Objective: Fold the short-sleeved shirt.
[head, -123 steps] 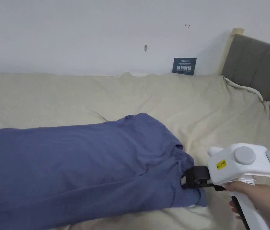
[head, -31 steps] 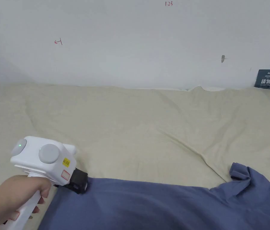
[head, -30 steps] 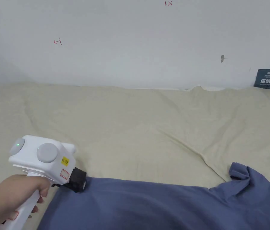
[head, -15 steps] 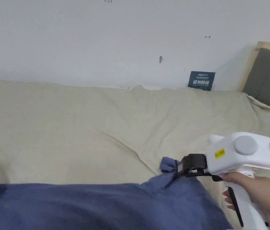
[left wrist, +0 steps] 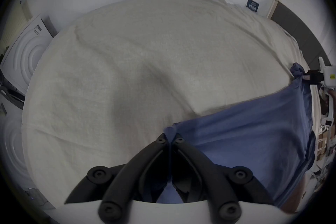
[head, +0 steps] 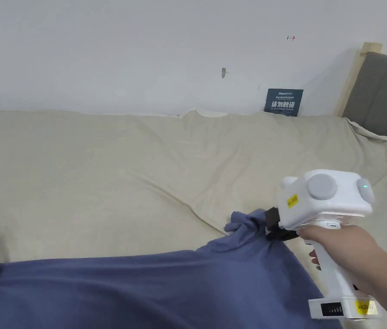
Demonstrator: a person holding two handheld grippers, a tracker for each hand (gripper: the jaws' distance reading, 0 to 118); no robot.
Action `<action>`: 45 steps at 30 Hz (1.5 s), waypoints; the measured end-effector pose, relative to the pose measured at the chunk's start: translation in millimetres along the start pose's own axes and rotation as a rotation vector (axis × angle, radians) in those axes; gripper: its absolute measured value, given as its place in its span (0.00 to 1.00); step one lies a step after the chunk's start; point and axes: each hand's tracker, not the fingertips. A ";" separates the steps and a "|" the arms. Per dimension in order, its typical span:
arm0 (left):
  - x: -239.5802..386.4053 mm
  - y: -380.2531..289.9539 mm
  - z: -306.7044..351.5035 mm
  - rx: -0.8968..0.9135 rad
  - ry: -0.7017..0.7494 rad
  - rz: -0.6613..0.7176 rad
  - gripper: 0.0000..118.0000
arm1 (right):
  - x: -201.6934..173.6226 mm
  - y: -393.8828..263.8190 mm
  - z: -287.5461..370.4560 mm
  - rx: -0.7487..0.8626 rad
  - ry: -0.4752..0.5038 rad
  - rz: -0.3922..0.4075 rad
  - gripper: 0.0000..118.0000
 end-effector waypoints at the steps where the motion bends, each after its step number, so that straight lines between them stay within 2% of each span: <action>1: -0.9 -1.1 4.9 0.005 -0.011 0.008 0.01 | 1.9 -0.8 9.2 0.000 0.018 -0.014 0.00; 4: -0.4 -9.5 26.4 0.027 -0.040 0.006 0.01 | -0.4 -18.8 50.2 0.066 -0.002 0.012 0.00; 6: 2.3 -17.9 43.6 0.053 -0.058 0.000 0.01 | -0.8 -31.6 75.7 0.099 0.099 0.007 0.00; 9: 0.4 -33.8 70.0 0.109 -0.090 0.007 0.01 | -1.3 -56.7 120.1 0.157 0.135 -0.002 0.00; 12: -6.5 -63.2 98.7 0.158 -0.123 0.045 0.01 | 6.8 -96.0 165.1 0.202 0.196 -0.061 0.00; 14: -12.1 -94.3 120.0 0.232 -0.213 0.011 0.01 | 12.6 -132.4 192.5 0.200 0.257 -0.097 0.00; 17: -14.2 -150.2 146.5 0.242 -0.203 0.068 0.01 | 22.2 -188.7 218.4 0.174 0.269 -0.107 0.00; 19: -11.2 -189.2 160.1 0.240 -0.226 0.072 0.01 | 26.8 -225.3 228.2 0.172 0.263 -0.106 0.00; 21: -0.7 -225.6 167.2 0.218 -0.202 0.016 0.01 | 28.8 -263.9 230.8 0.141 0.242 -0.102 0.00; 23: 9.5 -260.3 164.7 0.180 -0.150 -0.030 0.01 | 33.7 -295.1 219.5 0.073 0.180 -0.118 0.00; 25: 13.2 -282.6 152.0 0.155 -0.145 -0.013 0.01 | 31.0 -320.0 204.1 0.008 0.158 -0.119 0.00; 27: 10.3 -295.7 135.1 0.117 -0.144 0.029 0.01 | 32.1 -330.5 186.7 0.000 0.088 -0.096 0.00; 29: 9.2 -301.9 122.6 0.136 -0.119 0.029 0.01 | 24.6 -335.4 174.1 0.005 0.054 -0.061 0.00; 31: 12.1 -303.8 119.2 0.138 -0.104 0.034 0.02 | 25.6 -332.4 172.3 0.008 0.053 -0.069 0.02; 32: 14.6 -303.4 120.4 0.146 -0.099 0.034 0.04 | 21.8 -330.6 174.1 0.017 0.030 -0.050 0.03; 33: 16.3 -303.4 122.4 0.166 -0.085 0.029 0.13 | 18.1 -328.4 177.2 0.025 0.016 -0.035 0.08; 34: 17.8 -301.5 128.0 0.191 -0.066 0.032 0.35 | 13.4 -325.0 181.4 0.044 0.002 -0.023 0.29; 35: 17.0 -299.1 134.0 0.210 -0.065 0.046 0.56 | 18.6 -321.1 188.9 0.067 -0.010 -0.012 0.57; 36: 16.1 -296.2 142.2 0.249 -0.094 0.079 0.81 | 16.1 -316.2 197.8 0.111 -0.027 0.000 0.84; 37: 15.7 -294.3 154.1 0.297 -0.115 0.099 1.00 | 13.9 -310.5 207.9 0.157 -0.032 -0.003 0.95; 38: 16.3 -291.6 168.5 0.357 -0.131 0.121 0.99 | 12.3 -305.8 220.2 0.209 0.006 -0.012 0.94; 40: 21.3 -284.0 196.3 0.482 -0.256 0.123 1.00 | 10.2 -299.3 252.4 0.353 0.061 -0.055 0.94; 42: 28.6 -278.6 220.6 0.513 -0.245 0.150 1.00 | -0.6 -296.4 277.2 0.475 0.124 -0.088 0.94; 45: 48.6 -274.9 251.1 0.638 -0.247 0.108 1.00 | -26.2 -302.9 308.3 0.625 0.220 -0.073 0.94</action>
